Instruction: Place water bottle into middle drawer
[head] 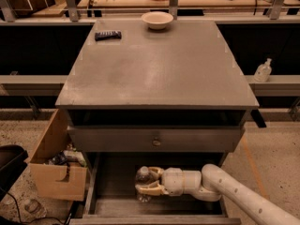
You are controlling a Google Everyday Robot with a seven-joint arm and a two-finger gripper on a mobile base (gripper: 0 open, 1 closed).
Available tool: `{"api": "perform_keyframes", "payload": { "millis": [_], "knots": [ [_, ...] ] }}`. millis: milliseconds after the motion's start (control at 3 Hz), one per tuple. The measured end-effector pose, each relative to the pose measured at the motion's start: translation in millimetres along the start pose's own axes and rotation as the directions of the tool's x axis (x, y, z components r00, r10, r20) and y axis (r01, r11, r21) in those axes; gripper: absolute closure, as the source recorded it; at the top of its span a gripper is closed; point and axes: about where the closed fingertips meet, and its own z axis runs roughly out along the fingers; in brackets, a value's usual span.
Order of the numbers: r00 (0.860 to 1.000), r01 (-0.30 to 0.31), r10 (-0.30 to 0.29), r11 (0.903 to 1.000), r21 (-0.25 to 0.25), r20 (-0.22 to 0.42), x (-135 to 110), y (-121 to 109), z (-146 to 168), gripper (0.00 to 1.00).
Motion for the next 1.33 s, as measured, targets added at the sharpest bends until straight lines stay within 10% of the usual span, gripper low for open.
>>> {"api": "perform_keyframes", "payload": {
  "millis": [1333],
  "knots": [
    [1.0, -0.01, 0.011, 0.9992, -0.038, 0.018, 40, -30, 29, 1.0]
  ]
}}
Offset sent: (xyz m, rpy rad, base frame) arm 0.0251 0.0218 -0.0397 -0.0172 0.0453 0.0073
